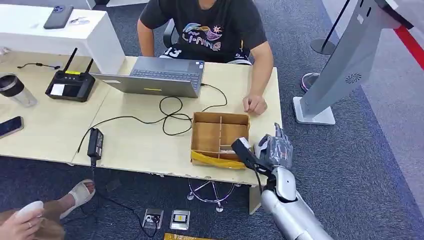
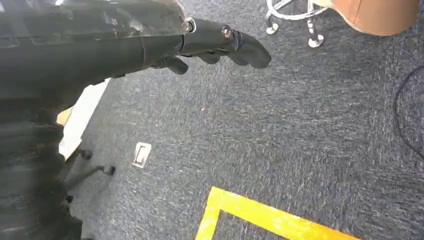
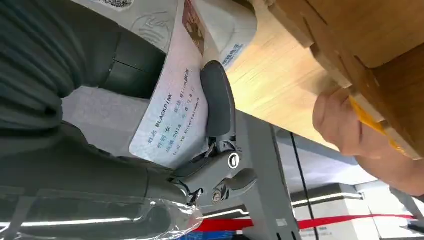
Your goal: Pass the card to the sensor for recognition and then transmit it.
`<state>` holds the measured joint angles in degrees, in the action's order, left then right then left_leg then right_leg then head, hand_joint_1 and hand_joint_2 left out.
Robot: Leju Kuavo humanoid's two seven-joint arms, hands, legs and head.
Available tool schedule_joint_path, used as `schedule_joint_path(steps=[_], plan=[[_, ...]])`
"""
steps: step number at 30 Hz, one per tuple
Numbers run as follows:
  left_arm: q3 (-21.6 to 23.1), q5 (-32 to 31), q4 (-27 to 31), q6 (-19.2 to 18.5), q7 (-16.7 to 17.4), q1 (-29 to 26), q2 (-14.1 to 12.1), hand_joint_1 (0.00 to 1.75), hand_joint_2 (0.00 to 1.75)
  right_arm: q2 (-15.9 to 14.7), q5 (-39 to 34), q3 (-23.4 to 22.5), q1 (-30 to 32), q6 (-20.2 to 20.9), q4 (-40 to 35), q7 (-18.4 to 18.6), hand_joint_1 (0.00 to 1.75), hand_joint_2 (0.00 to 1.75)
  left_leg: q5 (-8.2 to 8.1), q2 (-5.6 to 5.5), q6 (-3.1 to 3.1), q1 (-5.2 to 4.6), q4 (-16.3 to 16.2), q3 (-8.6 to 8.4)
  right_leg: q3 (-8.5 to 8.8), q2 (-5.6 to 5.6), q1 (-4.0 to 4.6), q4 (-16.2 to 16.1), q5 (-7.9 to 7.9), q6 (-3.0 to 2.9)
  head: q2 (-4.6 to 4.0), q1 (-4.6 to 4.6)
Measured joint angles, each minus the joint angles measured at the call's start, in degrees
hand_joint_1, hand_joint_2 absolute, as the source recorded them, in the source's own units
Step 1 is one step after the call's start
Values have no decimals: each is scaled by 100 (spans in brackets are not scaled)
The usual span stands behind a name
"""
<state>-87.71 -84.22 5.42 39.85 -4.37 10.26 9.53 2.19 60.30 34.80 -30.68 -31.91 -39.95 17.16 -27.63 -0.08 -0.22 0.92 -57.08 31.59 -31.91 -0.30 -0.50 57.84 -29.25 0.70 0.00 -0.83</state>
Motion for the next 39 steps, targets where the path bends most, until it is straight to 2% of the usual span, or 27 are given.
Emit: schedule_joint_path(steps=[25,39], plan=[[0,-148,-2,4,-13,-1,-46,0,175,-203,-190,17,72,-96,173,184,175,175,0,2,0,0,0,-3,2,1,0,0,0,0,0,0],[0,-98,-2,7,-55,-1,-48,0,175,-243,-267,15,65,-133,337,170,175,175,0,3,0,0,0,-17,14,2,0,-1,0,0,0,0]])
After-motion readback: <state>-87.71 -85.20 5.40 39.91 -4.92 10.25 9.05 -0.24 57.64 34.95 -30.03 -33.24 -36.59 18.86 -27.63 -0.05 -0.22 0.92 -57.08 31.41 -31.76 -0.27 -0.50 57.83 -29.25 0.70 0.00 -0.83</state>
